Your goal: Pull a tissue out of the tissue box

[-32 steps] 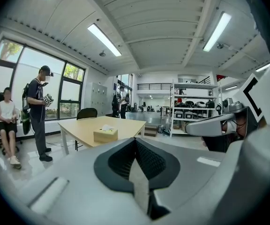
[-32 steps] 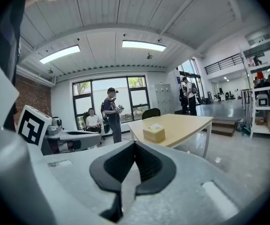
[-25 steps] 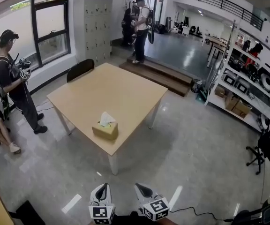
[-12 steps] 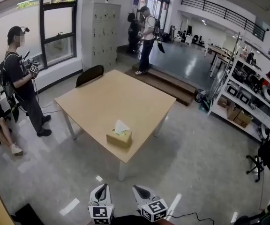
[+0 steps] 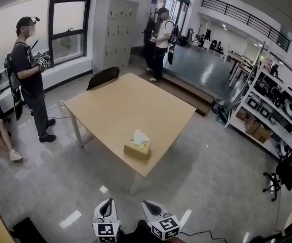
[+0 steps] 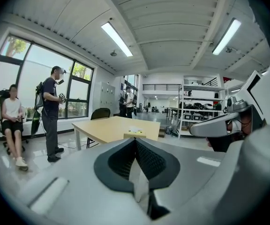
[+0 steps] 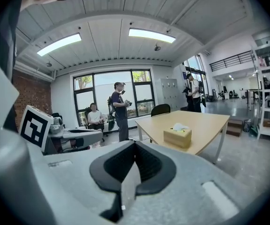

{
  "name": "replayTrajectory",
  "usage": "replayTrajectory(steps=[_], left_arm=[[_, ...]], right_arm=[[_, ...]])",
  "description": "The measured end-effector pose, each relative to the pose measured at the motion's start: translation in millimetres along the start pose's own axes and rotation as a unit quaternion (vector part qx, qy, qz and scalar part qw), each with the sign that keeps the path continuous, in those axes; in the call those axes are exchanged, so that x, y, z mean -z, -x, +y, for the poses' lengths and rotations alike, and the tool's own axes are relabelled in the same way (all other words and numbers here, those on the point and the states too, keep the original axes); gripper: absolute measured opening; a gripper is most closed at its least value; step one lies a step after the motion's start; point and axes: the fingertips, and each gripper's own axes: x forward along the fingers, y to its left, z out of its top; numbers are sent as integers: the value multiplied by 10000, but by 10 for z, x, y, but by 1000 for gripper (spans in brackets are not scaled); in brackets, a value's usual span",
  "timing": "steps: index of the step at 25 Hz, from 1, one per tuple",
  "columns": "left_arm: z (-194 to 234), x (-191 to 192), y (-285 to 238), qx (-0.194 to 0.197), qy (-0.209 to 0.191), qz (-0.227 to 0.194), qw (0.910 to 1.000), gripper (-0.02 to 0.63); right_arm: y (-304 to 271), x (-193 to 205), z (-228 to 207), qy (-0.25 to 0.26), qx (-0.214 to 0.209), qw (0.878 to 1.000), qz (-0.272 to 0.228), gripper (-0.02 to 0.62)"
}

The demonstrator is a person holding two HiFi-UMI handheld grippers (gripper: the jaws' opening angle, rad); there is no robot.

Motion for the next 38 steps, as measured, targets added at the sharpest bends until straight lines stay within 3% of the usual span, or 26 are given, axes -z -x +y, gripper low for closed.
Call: replayTrajectory(steps=[3, 6, 11, 20, 25, 38], left_arm=[[54, 31, -56, -87, 112, 93, 9999, 18], [121, 187, -189, -51, 12, 80, 10000, 18], [295, 124, -512, -257, -74, 185, 9995, 18], [171, -98, -1334, -378, -332, 322, 9982, 18], [61, -282, -1709, -403, -408, 346, 9978, 18], [168, -302, -2262, -391, -507, 464, 9969, 18]], right_arm=[[-88, 16, -30, -47, -59, 10000, 27, -9], [-280, 68, -105, -99, -137, 9998, 80, -9], [-681, -73, -246, 2, -396, 9992, 83, -9], [-1094, -420, -1025, -144, -501, 9985, -139, -9], [-1259, -593, -1338, 88, -599, 9979, -212, -9], [-1692, -697, -1938, 72, -384, 9992, -56, -9]])
